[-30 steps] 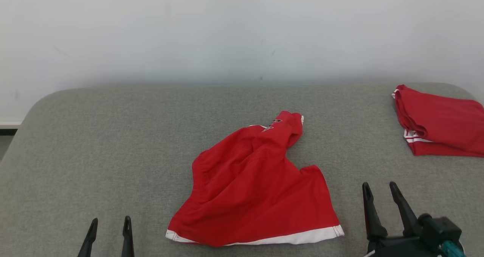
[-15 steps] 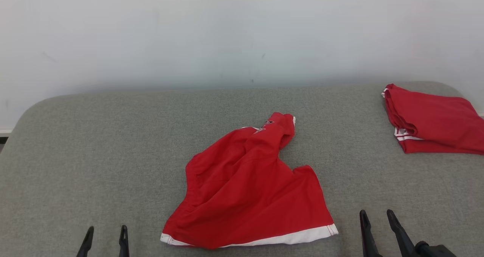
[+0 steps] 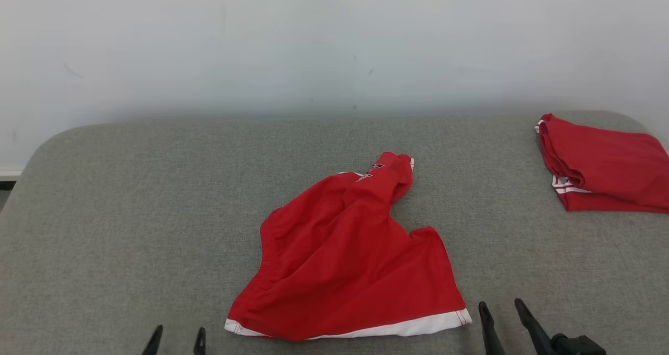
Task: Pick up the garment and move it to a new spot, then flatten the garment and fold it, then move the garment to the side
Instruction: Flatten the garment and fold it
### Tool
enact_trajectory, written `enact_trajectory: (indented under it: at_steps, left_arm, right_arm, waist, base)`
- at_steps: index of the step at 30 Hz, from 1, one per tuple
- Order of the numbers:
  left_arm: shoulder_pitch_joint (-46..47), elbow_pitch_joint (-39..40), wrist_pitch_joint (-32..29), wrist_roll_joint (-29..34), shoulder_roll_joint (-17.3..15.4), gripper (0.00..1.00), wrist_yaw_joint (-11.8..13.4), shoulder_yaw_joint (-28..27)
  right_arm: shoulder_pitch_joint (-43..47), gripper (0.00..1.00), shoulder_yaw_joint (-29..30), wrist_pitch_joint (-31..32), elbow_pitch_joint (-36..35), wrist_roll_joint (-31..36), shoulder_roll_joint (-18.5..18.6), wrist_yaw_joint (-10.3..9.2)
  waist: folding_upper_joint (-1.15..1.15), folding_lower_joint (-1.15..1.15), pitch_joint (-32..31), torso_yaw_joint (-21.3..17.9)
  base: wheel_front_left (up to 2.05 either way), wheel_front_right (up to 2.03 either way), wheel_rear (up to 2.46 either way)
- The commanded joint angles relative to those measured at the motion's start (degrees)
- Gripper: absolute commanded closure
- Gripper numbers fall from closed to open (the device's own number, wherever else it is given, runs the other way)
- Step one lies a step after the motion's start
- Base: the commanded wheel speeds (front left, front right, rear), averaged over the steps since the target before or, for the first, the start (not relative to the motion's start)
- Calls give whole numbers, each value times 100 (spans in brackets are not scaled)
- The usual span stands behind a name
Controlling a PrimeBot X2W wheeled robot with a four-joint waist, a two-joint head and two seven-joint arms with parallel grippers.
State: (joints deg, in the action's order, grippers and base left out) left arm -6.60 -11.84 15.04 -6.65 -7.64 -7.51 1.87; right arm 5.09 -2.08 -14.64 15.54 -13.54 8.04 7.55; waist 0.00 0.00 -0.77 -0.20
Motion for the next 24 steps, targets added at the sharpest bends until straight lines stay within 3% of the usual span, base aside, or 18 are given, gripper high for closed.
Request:
enact_trajectory:
  at_steps: [1,12,24]
  left_arm:
    - [118,-191,18,-91,-102,0,8,160]
    - [923,-1320,18,-532,-689,0,9,1308]
    - [1751,-1904,18,-917,-1021,0,10,2145]
  right_arm:
    - [-98,0,-72,22,112,-23,26,-16]
    - [-800,0,-566,69,1208,38,122,-16]
    - [-1387,0,-932,-16,2151,-57,96,-16]
  waist:
    - [0,0,22,-6]
    - [0,0,282,-141]
    - [0,0,506,-113]
  base:
    - [0,0,0]
    - [0,0,0]
    - [0,0,0]
